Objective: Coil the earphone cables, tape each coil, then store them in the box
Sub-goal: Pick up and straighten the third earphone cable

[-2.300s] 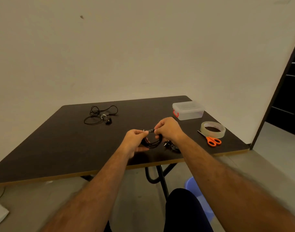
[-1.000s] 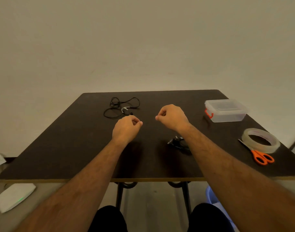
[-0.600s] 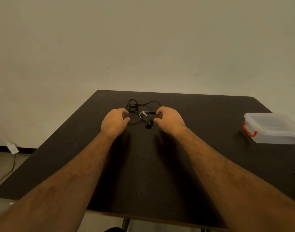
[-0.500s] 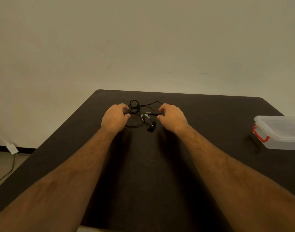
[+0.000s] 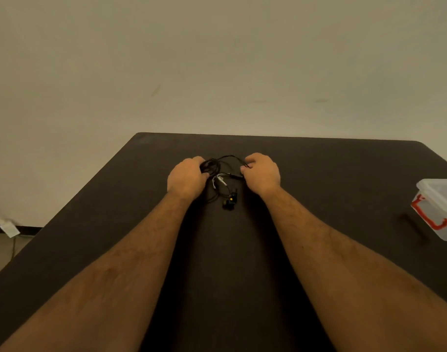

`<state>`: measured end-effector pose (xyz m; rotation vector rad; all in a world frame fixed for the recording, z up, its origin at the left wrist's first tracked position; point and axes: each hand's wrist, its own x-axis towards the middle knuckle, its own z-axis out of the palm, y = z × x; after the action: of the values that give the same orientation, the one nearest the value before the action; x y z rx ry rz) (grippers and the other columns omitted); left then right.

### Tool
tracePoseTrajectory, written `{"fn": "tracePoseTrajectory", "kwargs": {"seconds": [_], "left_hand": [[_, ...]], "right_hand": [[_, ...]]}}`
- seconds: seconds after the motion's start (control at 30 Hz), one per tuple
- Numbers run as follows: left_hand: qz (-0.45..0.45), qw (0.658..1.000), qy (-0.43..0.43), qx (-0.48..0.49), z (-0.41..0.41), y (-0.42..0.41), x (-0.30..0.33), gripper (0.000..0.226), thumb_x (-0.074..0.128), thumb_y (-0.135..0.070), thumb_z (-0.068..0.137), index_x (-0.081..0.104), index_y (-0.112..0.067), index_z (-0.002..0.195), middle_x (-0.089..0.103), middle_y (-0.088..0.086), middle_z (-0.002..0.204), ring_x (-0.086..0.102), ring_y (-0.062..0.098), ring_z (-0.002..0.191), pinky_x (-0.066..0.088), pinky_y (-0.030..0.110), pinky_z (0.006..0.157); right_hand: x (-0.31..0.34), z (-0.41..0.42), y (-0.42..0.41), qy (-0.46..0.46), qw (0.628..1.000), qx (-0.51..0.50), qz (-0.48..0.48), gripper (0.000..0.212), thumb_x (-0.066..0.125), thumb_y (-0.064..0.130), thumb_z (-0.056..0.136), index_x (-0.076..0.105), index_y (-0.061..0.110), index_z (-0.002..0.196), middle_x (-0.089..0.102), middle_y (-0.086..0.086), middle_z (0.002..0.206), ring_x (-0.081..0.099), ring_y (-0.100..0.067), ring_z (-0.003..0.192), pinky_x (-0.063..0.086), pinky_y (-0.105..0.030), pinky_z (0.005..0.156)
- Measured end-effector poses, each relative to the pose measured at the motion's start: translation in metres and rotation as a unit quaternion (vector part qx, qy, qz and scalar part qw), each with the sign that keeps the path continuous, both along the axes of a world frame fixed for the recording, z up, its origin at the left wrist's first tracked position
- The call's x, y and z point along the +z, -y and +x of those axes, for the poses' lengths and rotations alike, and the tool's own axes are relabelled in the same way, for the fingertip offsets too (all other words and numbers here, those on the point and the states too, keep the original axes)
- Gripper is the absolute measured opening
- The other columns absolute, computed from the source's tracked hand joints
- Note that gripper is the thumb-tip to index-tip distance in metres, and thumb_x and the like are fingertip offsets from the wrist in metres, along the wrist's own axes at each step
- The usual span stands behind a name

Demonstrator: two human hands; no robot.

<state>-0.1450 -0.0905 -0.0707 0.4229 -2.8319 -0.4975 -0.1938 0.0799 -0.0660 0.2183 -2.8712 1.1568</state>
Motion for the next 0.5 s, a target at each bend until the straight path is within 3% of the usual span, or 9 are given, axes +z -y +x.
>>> {"fn": "tracePoseTrajectory", "kwargs": {"seconds": [0.1, 0.17, 0.3, 0.37, 0.43, 0.5], "left_hand": [[0.009, 1.000, -0.023, -0.006, 0.016, -0.022, 0.001, 0.016, 0.057, -0.029, 0.097, 0.061, -0.019, 0.109, 0.065, 0.003, 0.106, 0.061, 0.024, 0.097, 0.042, 0.035, 0.071], [0.039, 0.999, -0.022, -0.011, 0.029, -0.029, 0.007, 0.012, 0.055, -0.030, 0.098, 0.061, -0.020, 0.102, 0.067, 0.003, 0.101, 0.060, 0.022, 0.090, 0.045, 0.036, 0.071], [0.078, 0.995, -0.064, -0.018, 0.067, -0.043, 0.040, 0.015, 0.055, -0.033, 0.098, 0.064, -0.021, 0.101, 0.069, 0.001, 0.097, 0.061, 0.020, 0.088, 0.051, 0.038, 0.077], [0.093, 0.991, -0.088, -0.026, 0.088, -0.051, 0.066, 0.017, 0.057, -0.034, 0.097, 0.067, -0.020, 0.101, 0.070, 0.002, 0.097, 0.063, 0.022, 0.091, 0.053, 0.039, 0.080], [0.116, 0.986, -0.113, -0.039, 0.112, -0.059, 0.095, 0.018, 0.059, -0.035, 0.095, 0.068, -0.019, 0.099, 0.071, 0.002, 0.094, 0.065, 0.022, 0.091, 0.055, 0.040, 0.080], [0.162, 0.975, -0.140, -0.055, 0.136, -0.072, 0.126, 0.017, 0.062, -0.035, 0.094, 0.067, -0.019, 0.092, 0.071, 0.003, 0.088, 0.068, 0.022, 0.084, 0.057, 0.039, 0.075]], "right_hand": [[0.001, 0.017, -0.002, 0.018, 0.998, 0.017, -0.053, 0.007, 0.071, 0.022, 0.088, 0.068, 0.029, 0.089, 0.073, 0.005, 0.096, 0.066, -0.013, 0.096, 0.050, -0.030, 0.092], [0.009, 0.032, -0.007, 0.035, 0.994, 0.046, -0.088, 0.016, 0.074, 0.016, 0.084, 0.066, 0.028, 0.077, 0.072, 0.004, 0.087, 0.068, -0.012, 0.089, 0.056, -0.036, 0.089], [0.044, 0.073, -0.030, 0.039, 0.987, 0.085, -0.132, 0.018, 0.069, 0.004, 0.084, 0.067, 0.019, 0.074, 0.074, -0.003, 0.081, 0.073, -0.017, 0.079, 0.059, -0.035, 0.083], [0.069, 0.095, -0.043, 0.031, 0.983, 0.109, -0.145, 0.016, 0.063, 0.001, 0.087, 0.066, 0.014, 0.078, 0.074, -0.007, 0.079, 0.073, -0.017, 0.074, 0.059, -0.028, 0.069], [0.100, 0.123, -0.057, 0.017, 0.980, 0.127, -0.155, 0.012, 0.058, 0.000, 0.089, 0.065, 0.009, 0.085, 0.074, -0.011, 0.078, 0.071, -0.014, 0.067, 0.049, -0.016, 0.051], [0.132, 0.152, -0.070, 0.005, 0.973, 0.147, -0.180, 0.009, 0.056, -0.001, 0.089, 0.063, 0.005, 0.089, 0.070, -0.013, 0.073, 0.066, -0.012, 0.058, 0.044, -0.014, 0.044]]}}
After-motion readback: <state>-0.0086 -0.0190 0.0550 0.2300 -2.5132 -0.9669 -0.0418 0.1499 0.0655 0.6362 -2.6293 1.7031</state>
